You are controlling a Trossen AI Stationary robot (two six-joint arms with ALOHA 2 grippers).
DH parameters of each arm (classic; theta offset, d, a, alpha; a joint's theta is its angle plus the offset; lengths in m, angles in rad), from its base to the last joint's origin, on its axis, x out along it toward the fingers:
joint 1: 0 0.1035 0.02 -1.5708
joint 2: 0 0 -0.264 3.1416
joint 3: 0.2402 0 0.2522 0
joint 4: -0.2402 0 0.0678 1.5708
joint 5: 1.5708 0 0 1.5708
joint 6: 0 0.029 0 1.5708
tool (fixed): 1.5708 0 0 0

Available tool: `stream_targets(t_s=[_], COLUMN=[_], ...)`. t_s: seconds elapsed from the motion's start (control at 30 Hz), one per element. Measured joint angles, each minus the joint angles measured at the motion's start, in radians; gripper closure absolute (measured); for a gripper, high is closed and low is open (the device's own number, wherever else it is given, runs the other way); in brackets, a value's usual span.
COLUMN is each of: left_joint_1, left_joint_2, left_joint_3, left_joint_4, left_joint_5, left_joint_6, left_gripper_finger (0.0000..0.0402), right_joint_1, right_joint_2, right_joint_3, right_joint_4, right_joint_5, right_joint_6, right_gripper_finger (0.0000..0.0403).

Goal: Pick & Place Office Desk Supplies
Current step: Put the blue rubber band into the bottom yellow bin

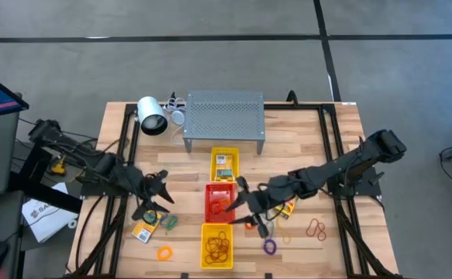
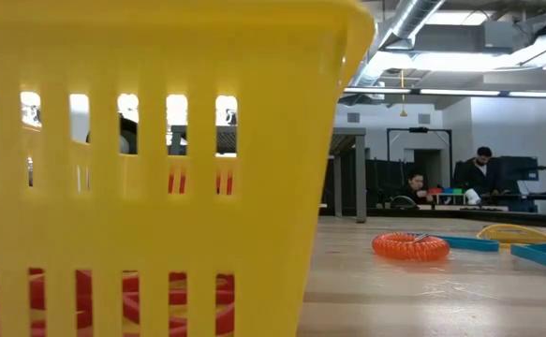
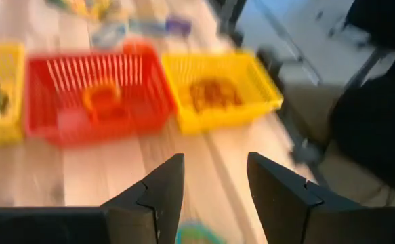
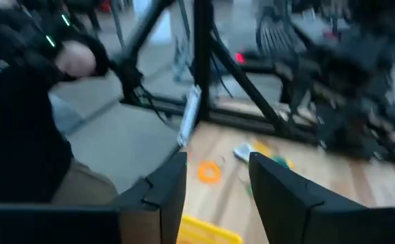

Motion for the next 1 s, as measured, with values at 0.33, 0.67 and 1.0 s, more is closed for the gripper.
stream_targets(t_s=[0.33, 0.67, 1.0], left_joint_1=[-0.077, -0.104, -0.104], left_joint_2=[0.267, 0.429, 0.459], left_joint_3=[0.000, 0.000, 0.000], left_joint_4=[-0.030, -0.023, -0.017], left_joint_5=[-0.011, -0.010, -0.060], left_joint_6=[-0.027, -0.025, -0.023], left_gripper_finger=[0.0243, 0.0243, 0.0243], right_joint_1=[0.057, 0.033, -0.030], right_joint_2=[0.099, 0.271, 0.334], right_joint_3=[-0.281, -0.337, -0.337], right_joint_4=[0.710, 1.110, 1.251], right_joint_5=[0.001, 0.007, 0.173], right_joint_6=[-0.012, -0.036, -0.043], right_gripper_finger=[0.0248, 0.0248, 0.0248])
